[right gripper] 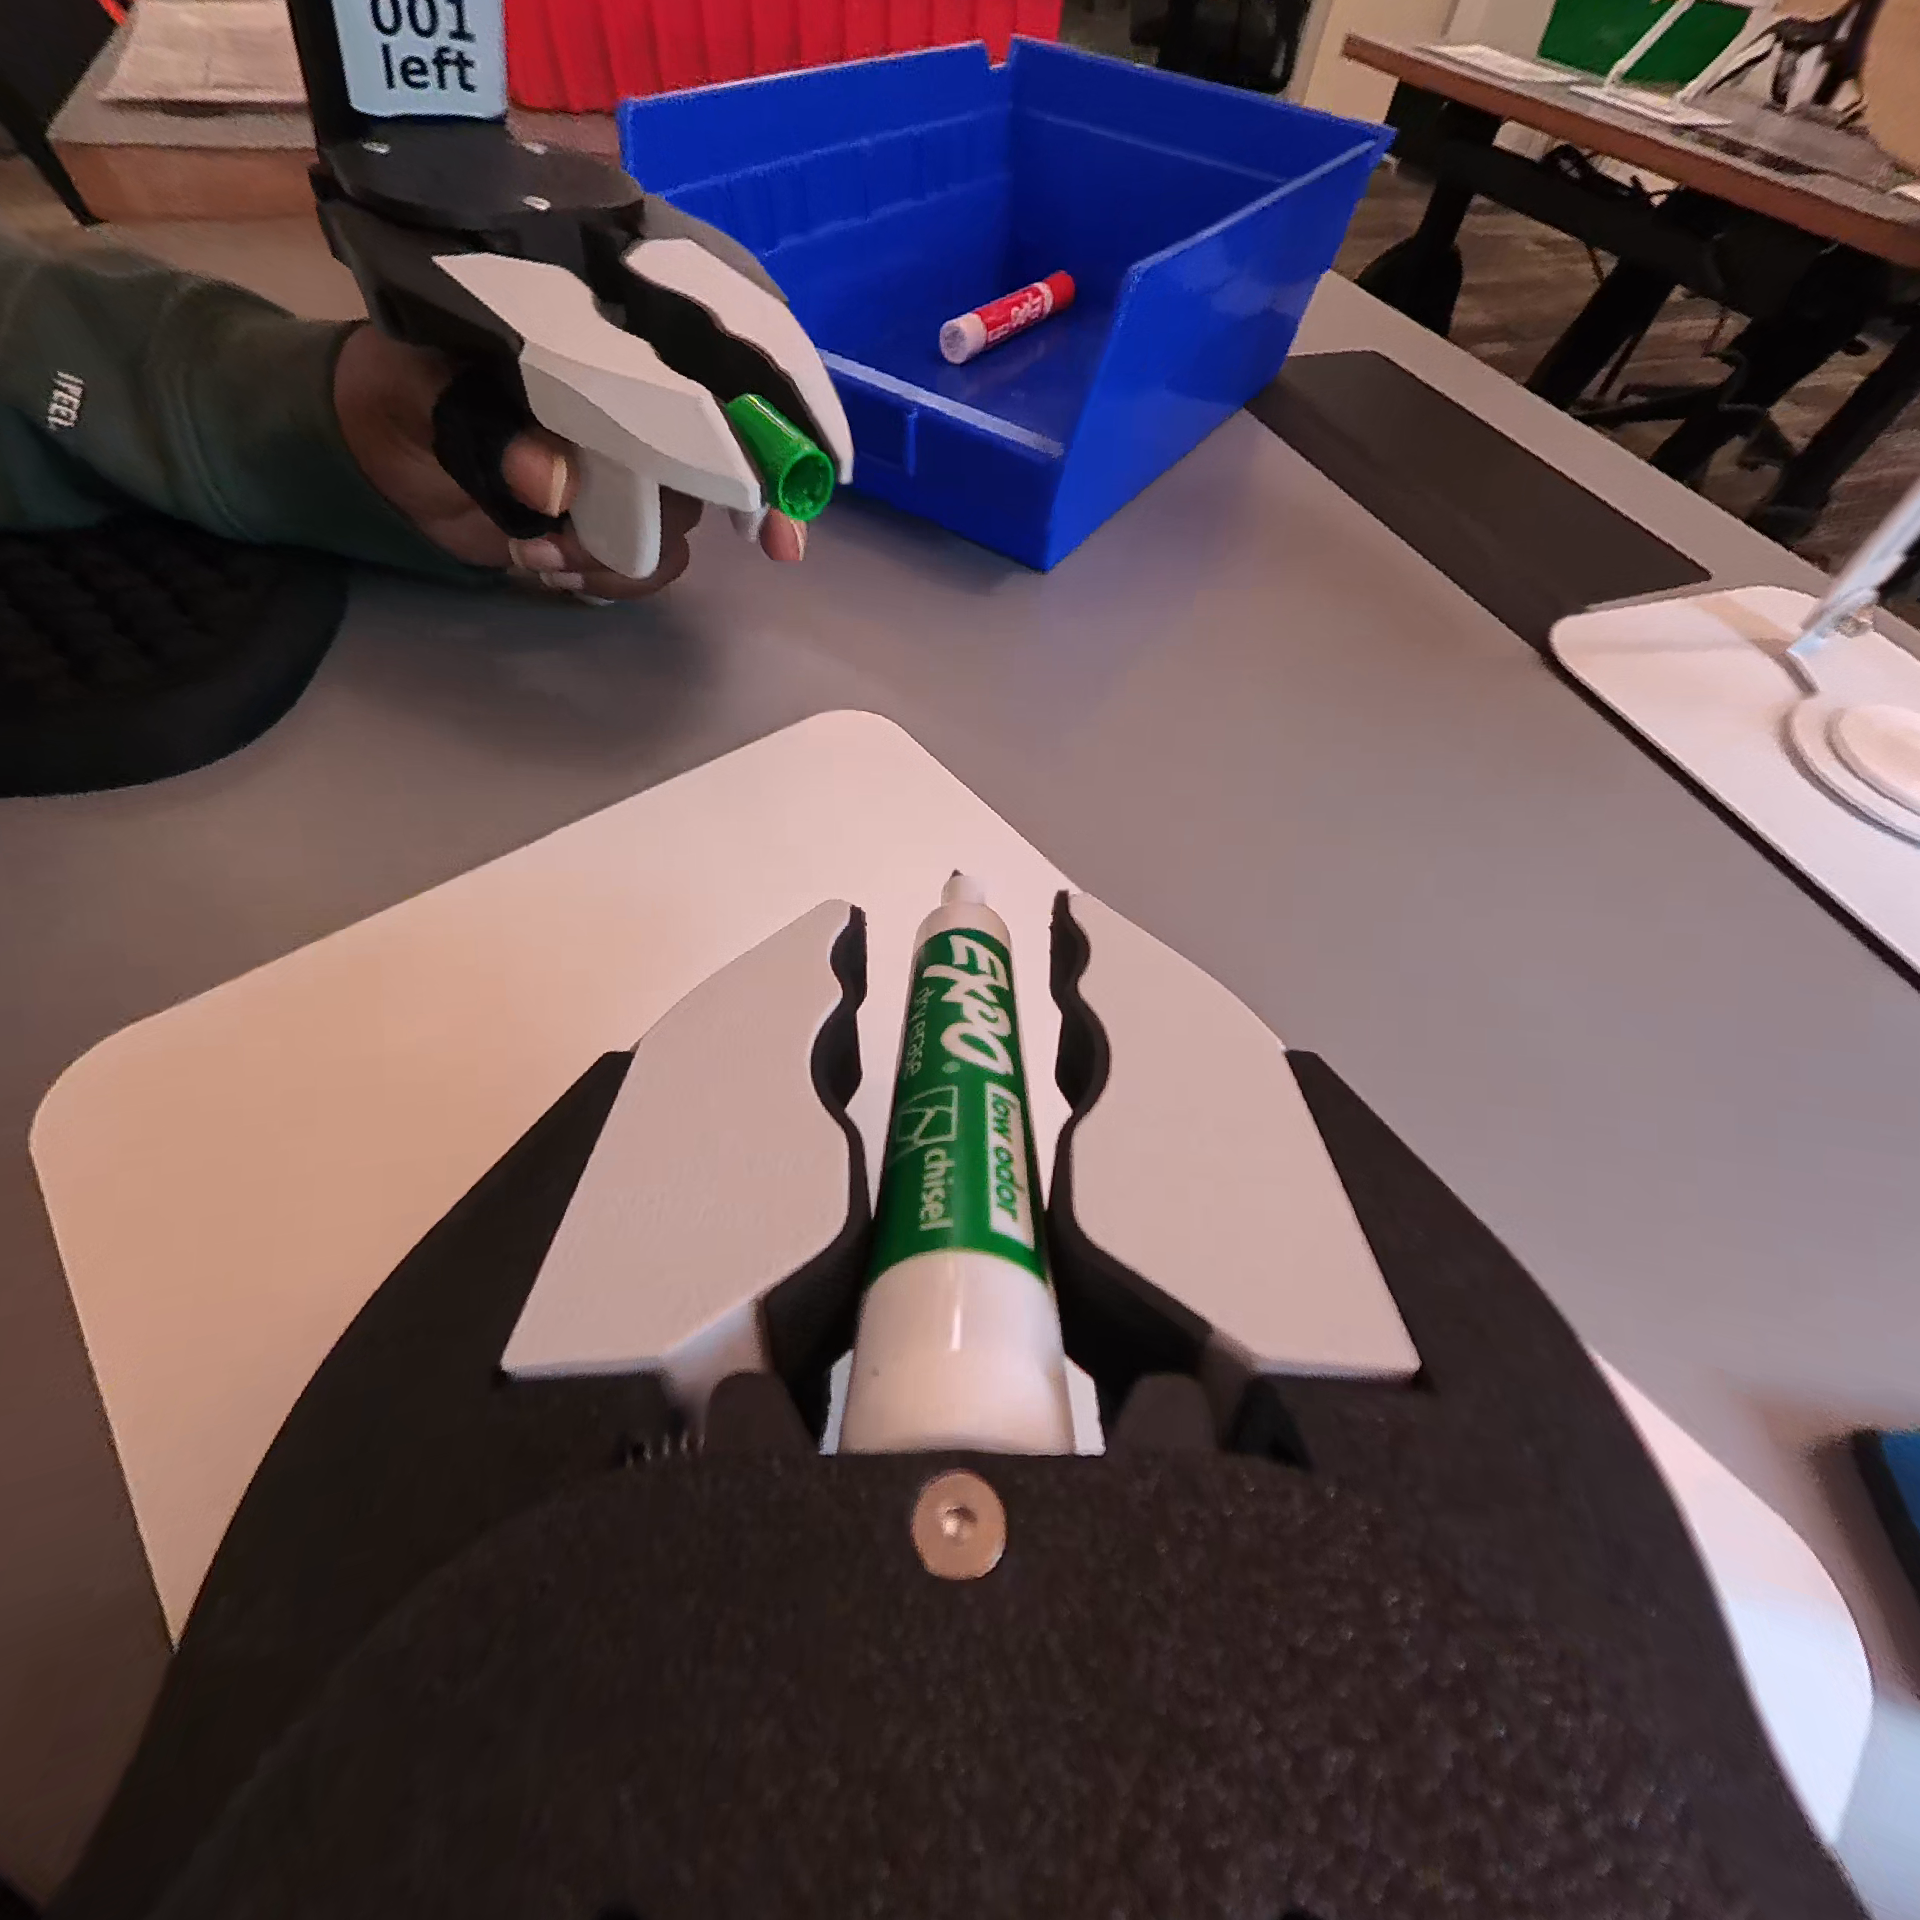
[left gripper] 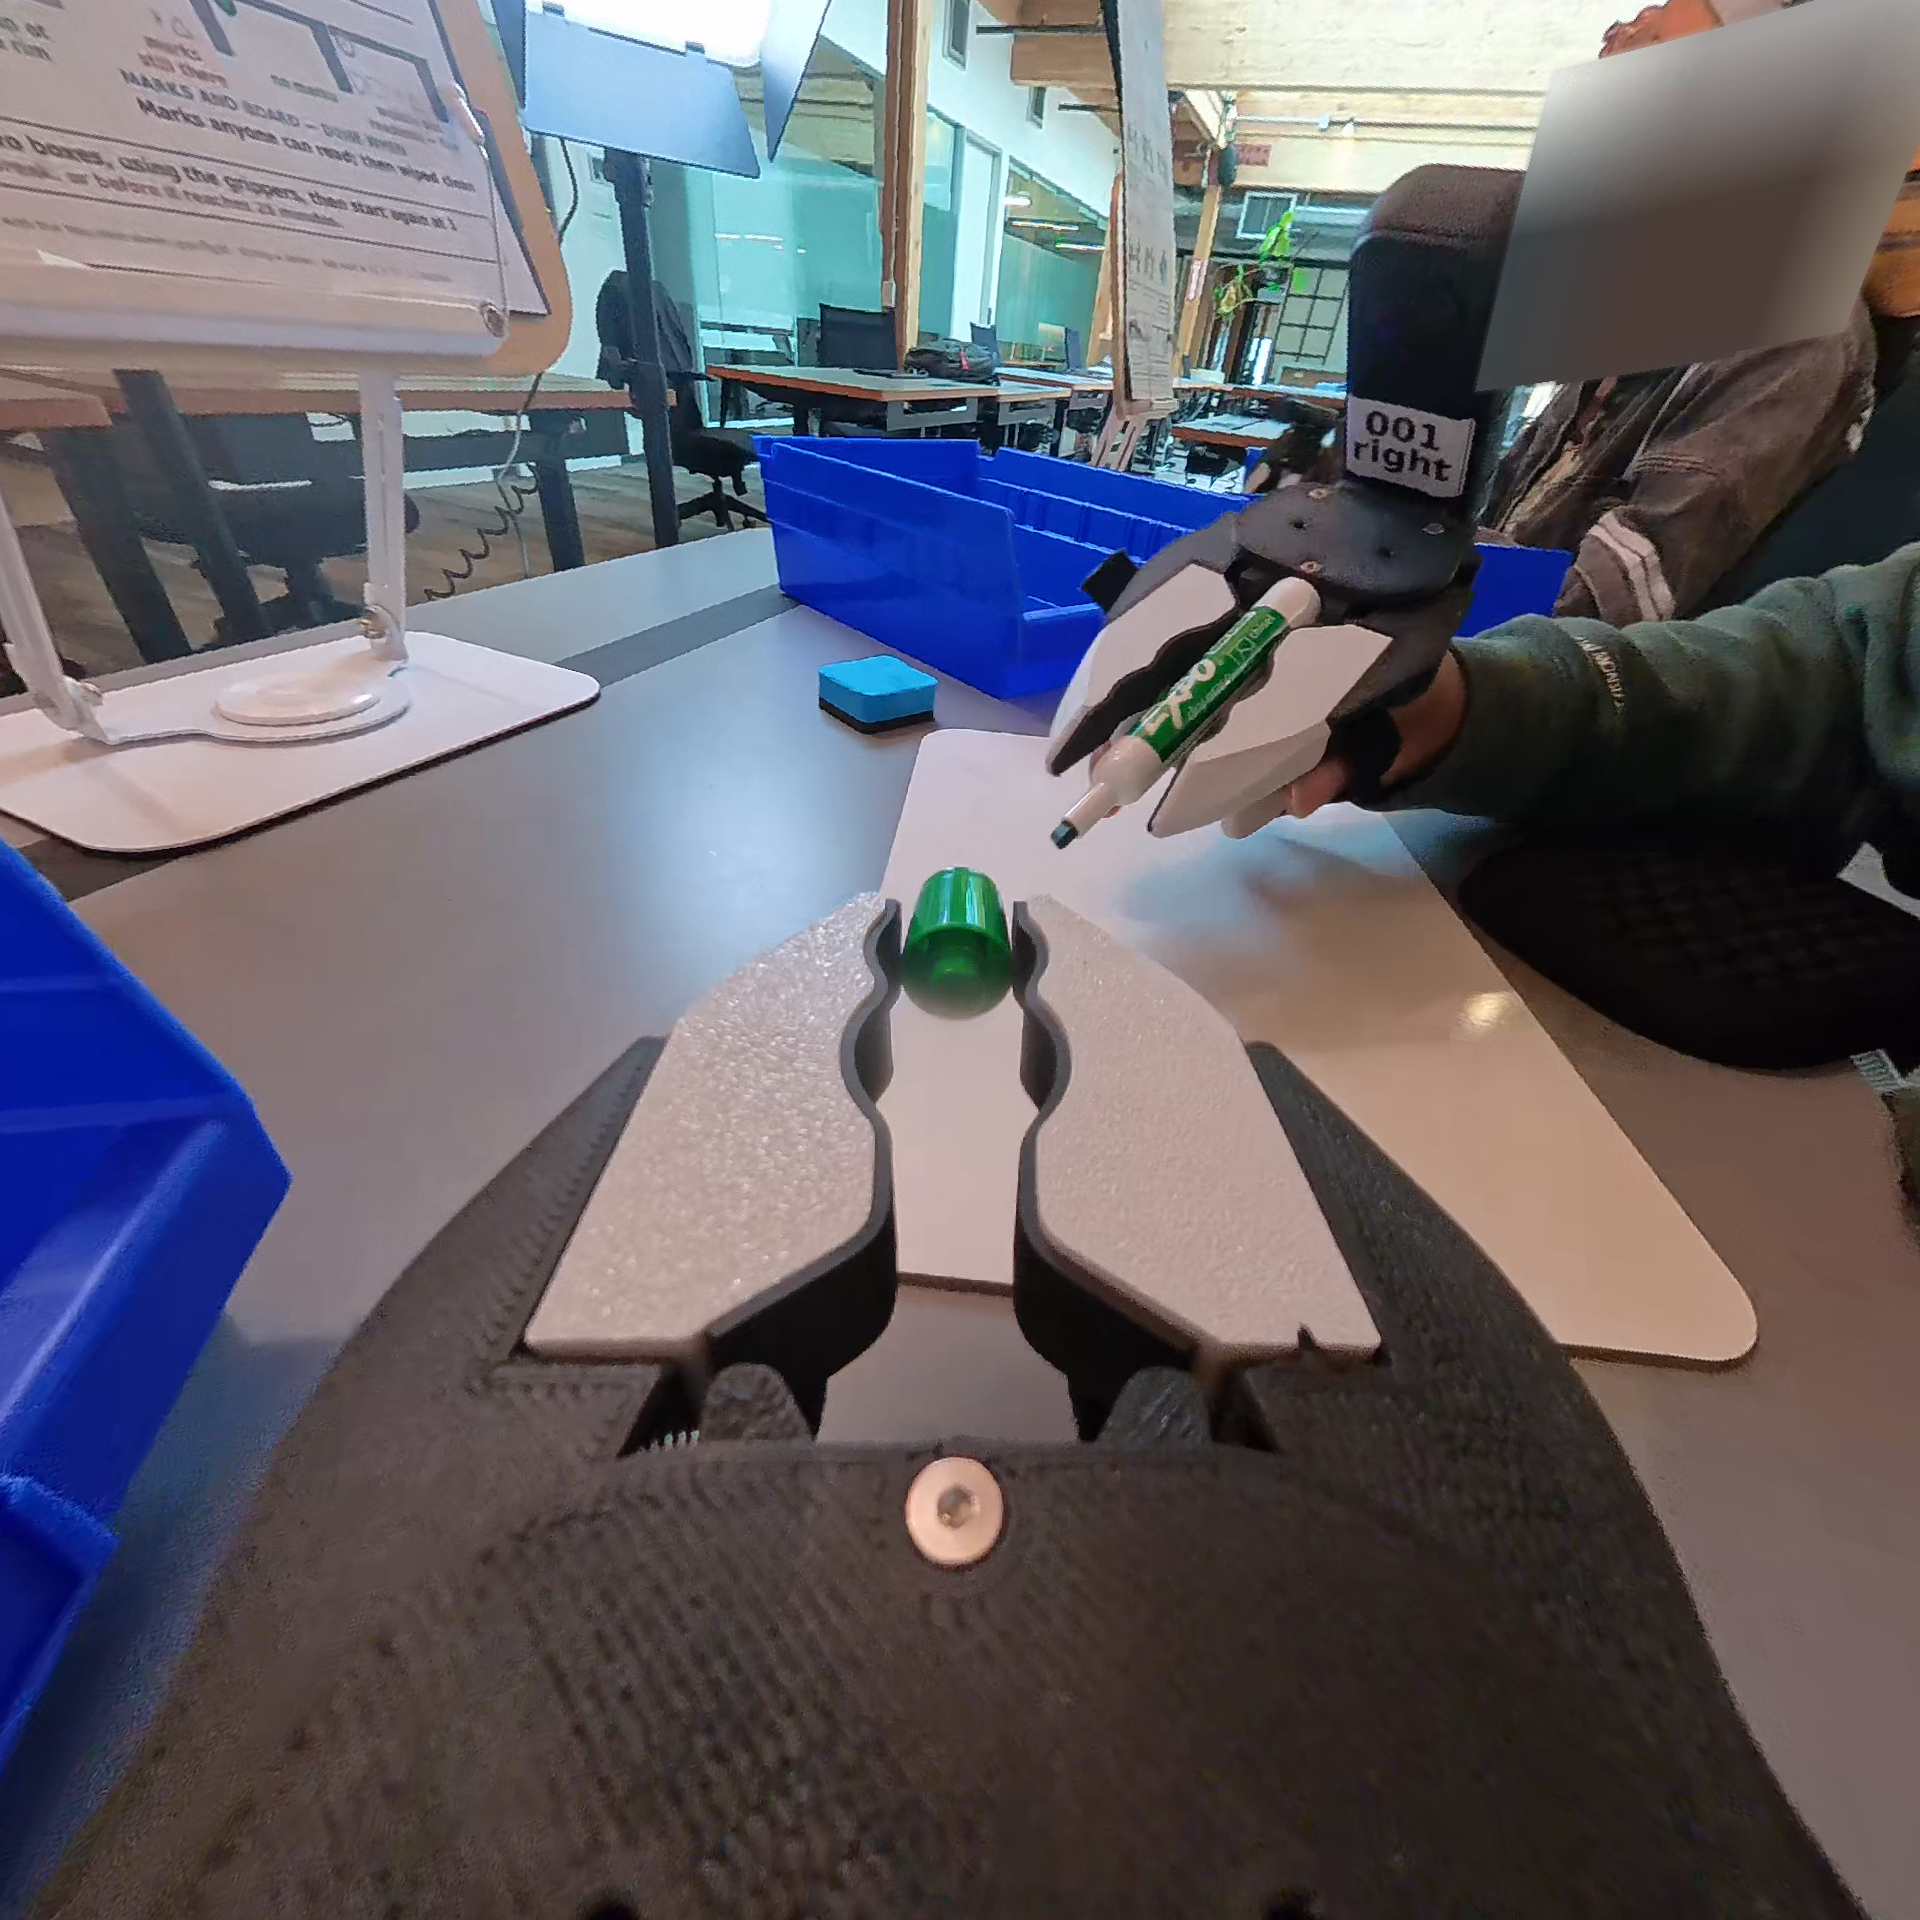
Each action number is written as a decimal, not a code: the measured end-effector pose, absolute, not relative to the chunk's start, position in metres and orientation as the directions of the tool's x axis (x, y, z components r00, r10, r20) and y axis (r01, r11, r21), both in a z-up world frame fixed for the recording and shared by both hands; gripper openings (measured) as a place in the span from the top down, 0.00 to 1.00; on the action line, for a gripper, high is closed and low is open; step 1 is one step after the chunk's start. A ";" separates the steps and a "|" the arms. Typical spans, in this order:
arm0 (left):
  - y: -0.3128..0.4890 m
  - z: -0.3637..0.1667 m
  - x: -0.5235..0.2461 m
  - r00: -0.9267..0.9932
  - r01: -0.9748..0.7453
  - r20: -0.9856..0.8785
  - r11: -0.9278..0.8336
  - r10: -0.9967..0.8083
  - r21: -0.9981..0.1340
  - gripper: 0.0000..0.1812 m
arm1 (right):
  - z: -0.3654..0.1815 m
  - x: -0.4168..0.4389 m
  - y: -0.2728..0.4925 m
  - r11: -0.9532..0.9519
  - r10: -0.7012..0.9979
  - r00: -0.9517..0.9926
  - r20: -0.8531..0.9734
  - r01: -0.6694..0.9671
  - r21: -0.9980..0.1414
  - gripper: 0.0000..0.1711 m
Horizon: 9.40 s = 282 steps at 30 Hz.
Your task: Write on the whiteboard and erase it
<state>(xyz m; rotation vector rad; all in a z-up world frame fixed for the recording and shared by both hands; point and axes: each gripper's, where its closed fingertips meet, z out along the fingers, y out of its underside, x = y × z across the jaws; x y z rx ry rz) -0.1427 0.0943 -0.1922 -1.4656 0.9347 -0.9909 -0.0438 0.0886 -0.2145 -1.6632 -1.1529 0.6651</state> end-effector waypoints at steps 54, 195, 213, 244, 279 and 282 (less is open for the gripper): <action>0.059 -0.200 -0.171 0.275 -0.194 -0.158 0.106 -0.949 -0.975 0.89 | -0.258 -0.121 0.082 -0.011 0.997 0.060 0.054 0.760 -0.650 0.80; 0.057 -0.210 -0.166 0.232 -0.231 -0.138 0.083 -0.963 -0.969 0.89 | -0.256 -0.069 0.079 -0.026 0.993 0.073 0.089 0.896 -0.443 0.80; 0.055 -0.210 -0.165 0.220 -0.234 -0.138 0.085 -0.966 -0.969 0.89 | -0.265 -0.068 0.102 -0.042 0.992 0.086 0.089 0.911 -0.409 0.81; 0.055 -0.211 -0.164 0.212 -0.238 -0.141 0.089 -0.967 -0.967 0.89 | -0.262 -0.072 0.106 -0.042 0.989 0.097 0.109 0.903 -0.427 0.80; 0.053 -0.214 -0.163 0.205 -0.252 -0.138 0.084 -0.969 -0.964 0.89 | -0.264 -0.021 0.083 -0.096 0.981 0.149 0.128 0.932 -0.349 0.80; 0.055 -0.214 -0.164 0.211 -0.250 -0.136 0.081 -0.968 -0.965 0.89 | -0.264 -0.007 0.079 -0.121 0.977 0.172 0.124 0.933 -0.339 0.80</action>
